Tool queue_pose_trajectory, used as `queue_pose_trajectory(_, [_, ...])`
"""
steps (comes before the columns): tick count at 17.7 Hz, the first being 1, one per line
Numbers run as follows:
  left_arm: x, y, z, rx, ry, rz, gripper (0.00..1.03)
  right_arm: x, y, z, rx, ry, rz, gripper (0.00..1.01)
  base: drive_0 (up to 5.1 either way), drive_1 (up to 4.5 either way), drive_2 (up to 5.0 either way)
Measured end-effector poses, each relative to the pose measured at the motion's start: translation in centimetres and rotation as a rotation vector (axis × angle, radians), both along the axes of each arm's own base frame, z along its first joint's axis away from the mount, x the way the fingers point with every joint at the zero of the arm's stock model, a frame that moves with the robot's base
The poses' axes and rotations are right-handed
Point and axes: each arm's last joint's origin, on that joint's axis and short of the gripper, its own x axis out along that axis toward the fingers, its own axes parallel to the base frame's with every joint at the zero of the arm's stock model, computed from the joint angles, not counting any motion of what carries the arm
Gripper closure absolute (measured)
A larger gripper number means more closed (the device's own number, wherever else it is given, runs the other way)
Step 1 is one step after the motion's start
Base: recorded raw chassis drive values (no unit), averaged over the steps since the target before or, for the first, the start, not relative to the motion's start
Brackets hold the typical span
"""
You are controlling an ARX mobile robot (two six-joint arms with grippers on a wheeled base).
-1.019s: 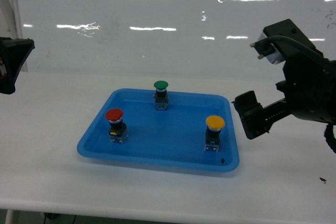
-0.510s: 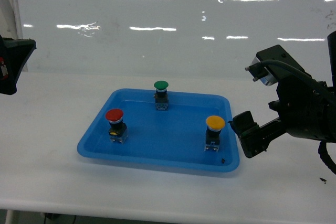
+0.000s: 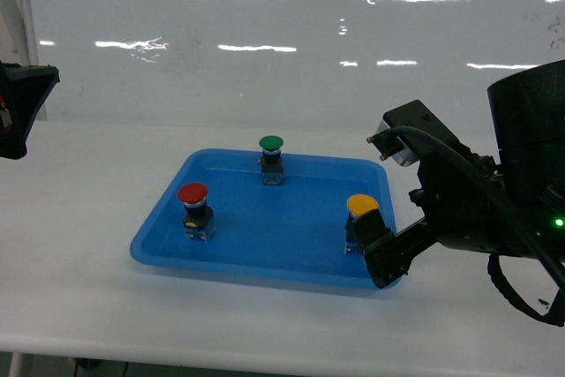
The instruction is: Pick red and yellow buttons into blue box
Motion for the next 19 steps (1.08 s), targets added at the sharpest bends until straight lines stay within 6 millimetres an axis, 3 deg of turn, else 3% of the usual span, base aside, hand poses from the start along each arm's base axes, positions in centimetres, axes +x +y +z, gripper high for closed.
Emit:
queue_pose_trajectory(6, [0.0,0.0,0.0,0.0,0.0,0.0,0.05,1.1,0.4,-0.2,-0.007,0.004,0.002,0.03,0.0,0.0,0.0])
queue_pose_trajectory(15, [0.0,0.0,0.0,0.0,0.0,0.0,0.05,4.2,3.1,-3.2,-0.104,0.11,0.049,0.03,0.0,0.0,0.0])
queue_pose_trajectory(19, [0.0,0.0,0.0,0.0,-0.001,0.0,0.05,5.1,4.4,-2.8,-0.115,0.115,0.061,0.03,0.0,0.0,0.0])
